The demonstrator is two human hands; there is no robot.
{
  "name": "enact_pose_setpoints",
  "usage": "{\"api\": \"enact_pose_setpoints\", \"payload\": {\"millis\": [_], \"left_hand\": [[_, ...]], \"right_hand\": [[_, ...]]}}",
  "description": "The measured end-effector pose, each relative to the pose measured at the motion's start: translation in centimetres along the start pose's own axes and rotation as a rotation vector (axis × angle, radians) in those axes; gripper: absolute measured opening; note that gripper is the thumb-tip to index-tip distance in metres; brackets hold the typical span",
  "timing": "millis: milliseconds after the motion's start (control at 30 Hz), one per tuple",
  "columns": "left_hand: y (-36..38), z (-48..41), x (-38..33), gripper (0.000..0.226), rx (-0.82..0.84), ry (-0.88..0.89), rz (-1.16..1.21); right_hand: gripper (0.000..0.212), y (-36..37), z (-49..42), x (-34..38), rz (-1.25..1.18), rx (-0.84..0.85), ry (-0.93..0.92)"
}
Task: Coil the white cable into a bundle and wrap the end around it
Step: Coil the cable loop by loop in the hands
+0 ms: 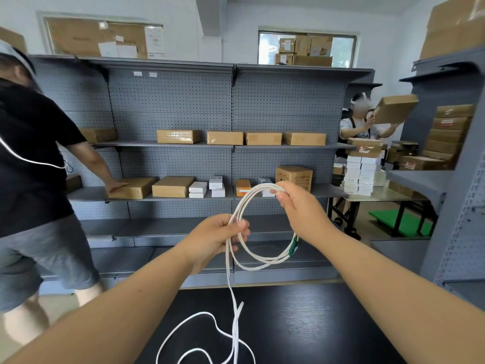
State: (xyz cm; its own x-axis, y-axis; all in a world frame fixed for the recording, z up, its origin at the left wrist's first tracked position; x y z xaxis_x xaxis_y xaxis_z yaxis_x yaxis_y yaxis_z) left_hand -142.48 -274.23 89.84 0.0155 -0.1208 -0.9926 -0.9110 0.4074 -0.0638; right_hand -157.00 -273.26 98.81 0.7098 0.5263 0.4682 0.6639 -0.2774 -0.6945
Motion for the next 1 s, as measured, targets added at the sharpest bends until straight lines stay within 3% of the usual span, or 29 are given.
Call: {"api": "enact_pose_setpoints", "payload": {"millis": [233, 400, 533, 1000], "left_hand": [[-0.3, 0.0, 0.2, 0.013, -0.026, -0.005, -0.105], [-0.8, 0.1, 0.0, 0.039, -0.128, 0.048, 0.020], [-0.8, 0.1, 0.0, 0.034, -0.114, 0.073, 0.067], [0.0, 1.1, 0.0, 0.039, -0.395, 0.224, 0.173]], "right_hand": [[0.025, -0.8, 0.2, -0.7, 0.003, -0.031, 0.005], [0.025, -1.1, 0.3, -0.8, -0.028, -0.038, 0.000], [0.026, -1.1, 0.4, -0.9, -0.021, -0.038, -0.001], [0.022, -0.7, 0.6, -1.1, -0.009, -0.155, 0.021]]}}
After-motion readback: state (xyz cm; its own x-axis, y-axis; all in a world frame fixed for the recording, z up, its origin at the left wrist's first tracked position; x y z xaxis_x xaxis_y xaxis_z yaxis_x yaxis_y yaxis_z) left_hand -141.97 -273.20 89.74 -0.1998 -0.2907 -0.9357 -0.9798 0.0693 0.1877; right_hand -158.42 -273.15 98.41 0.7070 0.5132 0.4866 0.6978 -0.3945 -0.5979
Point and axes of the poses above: each hand's wrist, its own z-axis away from the middle knuckle, its own y-axis out of the palm, x = y × z, the point moved 10 cm from there along -z, towards the middle knuckle, and after that the axes turned 6 degrees about x, right-handed, at the moved point
